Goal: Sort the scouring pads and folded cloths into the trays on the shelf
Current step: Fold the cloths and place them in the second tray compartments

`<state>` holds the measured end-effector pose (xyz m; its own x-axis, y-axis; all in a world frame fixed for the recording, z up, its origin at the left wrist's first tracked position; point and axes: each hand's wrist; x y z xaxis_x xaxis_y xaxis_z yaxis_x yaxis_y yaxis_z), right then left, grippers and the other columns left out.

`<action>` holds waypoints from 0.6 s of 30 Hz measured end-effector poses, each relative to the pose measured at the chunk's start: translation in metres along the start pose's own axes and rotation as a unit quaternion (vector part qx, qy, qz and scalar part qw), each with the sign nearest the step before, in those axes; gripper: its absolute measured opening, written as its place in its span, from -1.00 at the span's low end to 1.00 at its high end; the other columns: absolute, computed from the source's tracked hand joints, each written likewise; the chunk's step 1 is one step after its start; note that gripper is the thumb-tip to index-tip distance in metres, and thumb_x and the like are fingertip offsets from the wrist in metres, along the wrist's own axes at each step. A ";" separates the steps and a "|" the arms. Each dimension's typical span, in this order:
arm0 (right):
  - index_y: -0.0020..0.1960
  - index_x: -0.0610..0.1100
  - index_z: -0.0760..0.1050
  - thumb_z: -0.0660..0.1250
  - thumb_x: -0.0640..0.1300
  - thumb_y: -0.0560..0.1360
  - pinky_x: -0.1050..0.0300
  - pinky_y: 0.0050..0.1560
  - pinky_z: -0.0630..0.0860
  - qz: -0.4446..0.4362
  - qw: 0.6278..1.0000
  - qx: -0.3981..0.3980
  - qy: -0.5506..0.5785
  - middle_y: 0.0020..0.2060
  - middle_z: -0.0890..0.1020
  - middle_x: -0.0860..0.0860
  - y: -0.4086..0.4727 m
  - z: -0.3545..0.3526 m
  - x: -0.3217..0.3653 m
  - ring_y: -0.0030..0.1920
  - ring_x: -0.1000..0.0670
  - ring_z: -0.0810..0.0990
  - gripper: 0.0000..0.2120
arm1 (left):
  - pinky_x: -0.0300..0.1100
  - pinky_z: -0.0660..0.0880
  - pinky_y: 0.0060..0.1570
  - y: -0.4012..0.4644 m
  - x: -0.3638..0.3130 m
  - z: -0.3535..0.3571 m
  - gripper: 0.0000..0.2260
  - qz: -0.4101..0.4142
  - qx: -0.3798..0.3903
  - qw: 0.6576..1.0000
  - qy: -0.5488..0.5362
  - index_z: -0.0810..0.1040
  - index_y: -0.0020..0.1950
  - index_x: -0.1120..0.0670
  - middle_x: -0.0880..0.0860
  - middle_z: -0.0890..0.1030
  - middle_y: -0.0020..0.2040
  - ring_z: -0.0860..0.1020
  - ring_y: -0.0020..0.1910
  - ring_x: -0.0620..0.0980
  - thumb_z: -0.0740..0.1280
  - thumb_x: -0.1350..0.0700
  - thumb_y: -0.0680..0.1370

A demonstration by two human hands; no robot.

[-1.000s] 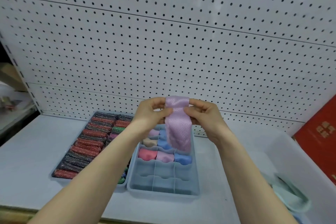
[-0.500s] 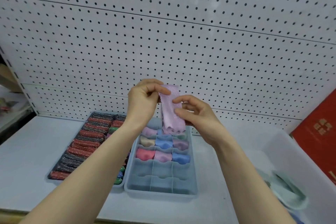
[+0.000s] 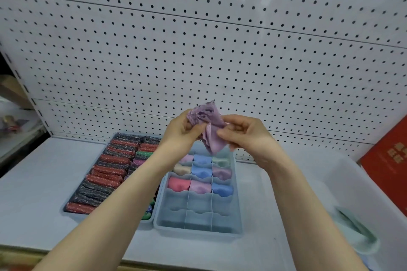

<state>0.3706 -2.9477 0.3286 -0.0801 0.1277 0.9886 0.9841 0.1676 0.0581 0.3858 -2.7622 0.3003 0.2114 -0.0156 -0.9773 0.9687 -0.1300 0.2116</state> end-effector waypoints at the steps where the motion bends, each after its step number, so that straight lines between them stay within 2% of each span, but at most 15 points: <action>1: 0.01 -0.16 0.66 0.46 -0.25 0.47 0.25 -0.36 0.34 -0.015 0.998 -0.021 -0.053 -0.38 0.43 -0.12 0.001 -0.001 -0.001 -0.42 0.04 0.38 -0.88 | 0.07 0.54 0.15 -0.001 0.000 -0.001 -0.82 -0.010 0.025 1.000 -0.012 0.53 0.17 0.08 0.13 0.68 -0.01 0.65 0.00 0.08 0.28 0.26 0.60; 2: -0.09 -0.13 0.67 0.50 -0.16 0.45 0.23 -0.35 0.25 -0.028 0.996 -0.034 -0.082 -0.38 0.34 -0.12 0.002 -0.002 0.000 -0.40 0.00 0.29 -0.94 | 0.06 0.54 0.14 -0.002 0.001 -0.002 -0.81 -0.025 0.052 0.998 -0.017 0.50 0.22 0.08 0.12 0.68 0.01 0.65 0.01 0.05 0.27 0.23 0.62; 3: -0.15 -0.13 0.67 0.52 -0.09 0.43 0.19 -0.31 0.24 -0.037 0.994 -0.039 -0.094 -0.37 0.33 -0.13 0.002 -0.003 0.000 -0.35 -0.04 0.27 -0.90 | 0.05 0.53 0.16 -0.003 0.000 -0.002 -0.79 -0.046 0.079 0.996 -0.024 0.47 0.26 0.06 0.10 0.67 0.05 0.64 0.04 0.04 0.26 0.18 0.63; 6: -0.21 -0.23 0.62 0.50 -0.12 0.45 0.24 -0.33 0.32 -0.039 0.995 -0.053 -0.068 -0.37 0.49 -0.09 0.001 -0.003 0.003 -0.36 0.04 0.39 -0.82 | 0.00 0.55 0.08 -0.006 -0.006 -0.001 -0.72 -0.129 0.119 0.980 -0.097 0.48 0.26 0.06 0.11 0.65 0.09 0.64 0.05 0.06 0.15 -0.04 0.66; 8: -0.20 -0.30 0.57 0.48 -0.14 0.46 0.24 -0.38 0.34 -0.028 0.996 -0.071 -0.049 -0.36 0.53 -0.06 0.002 -0.002 -0.001 -0.38 0.06 0.43 -0.77 | -0.02 0.59 0.05 -0.008 -0.009 0.002 -0.62 -0.147 0.117 0.975 -0.120 0.50 0.24 0.06 0.08 0.67 0.08 0.66 0.05 0.06 0.18 -0.16 0.59; 10: -0.17 -0.25 0.57 0.48 -0.12 0.47 0.22 -0.40 0.38 -0.015 0.996 -0.070 -0.044 -0.35 0.56 -0.06 0.001 0.000 -0.004 -0.36 0.05 0.47 -0.81 | -0.06 0.62 0.01 -0.009 -0.006 0.006 -0.72 -0.114 0.078 0.987 -0.086 0.51 0.24 0.11 0.10 0.67 0.10 0.66 0.07 0.08 0.33 0.03 0.57; 12: -0.07 -0.19 0.61 0.45 -0.15 0.49 0.22 -0.38 0.40 0.004 0.998 -0.047 -0.040 -0.31 0.61 -0.06 0.000 0.000 -0.007 -0.34 0.05 0.49 -0.90 | -0.10 0.63 -0.04 -0.009 0.000 0.005 -0.81 -0.085 0.010 0.994 -0.066 0.56 0.15 0.10 0.08 0.68 0.06 0.66 0.04 0.07 0.37 0.26 0.55; 13: 0.00 -0.15 0.62 0.42 -0.18 0.52 0.22 -0.37 0.42 0.013 0.999 -0.028 -0.031 -0.29 0.62 -0.07 -0.002 -0.001 -0.008 -0.34 0.05 0.50 -0.92 | -0.12 0.63 -0.06 -0.009 0.002 0.003 -0.80 -0.078 -0.011 0.995 -0.066 0.58 0.09 0.07 0.05 0.68 0.02 0.66 0.01 0.05 0.37 0.31 0.54; 15: 0.09 -0.12 0.63 0.34 -0.28 0.55 0.23 -0.36 0.43 0.018 1.000 0.010 0.010 -0.25 0.61 -0.13 -0.005 -0.001 -0.011 -0.35 0.04 0.48 -0.83 | -0.18 0.61 -0.15 -0.012 0.003 0.001 -0.79 -0.062 -0.026 0.996 -0.055 0.63 -0.03 0.03 -0.03 0.69 -0.07 0.65 -0.09 -0.02 0.37 0.34 0.52; 18: -0.08 -0.13 0.65 0.26 -0.38 0.55 0.26 -0.39 0.40 0.001 0.998 0.022 0.054 -0.25 0.61 -0.08 -0.010 0.005 -0.019 -0.36 0.04 0.45 -0.76 | -0.28 0.52 -0.31 -0.020 0.002 0.001 -0.76 -0.060 -0.039 0.996 -0.055 0.68 -0.15 0.01 -0.05 0.70 -0.17 0.62 -0.25 -0.07 0.36 0.34 0.52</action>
<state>0.3614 -2.9473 0.3088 -0.0581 0.0231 0.9980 0.9763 0.2099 0.0519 0.3671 -2.7605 0.2940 0.0819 -0.1141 -0.9901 0.9942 -0.0597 0.0891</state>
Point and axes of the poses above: each hand's wrist, its own y-axis towards the middle knuckle, its own z-axis out of the palm, x = y × z
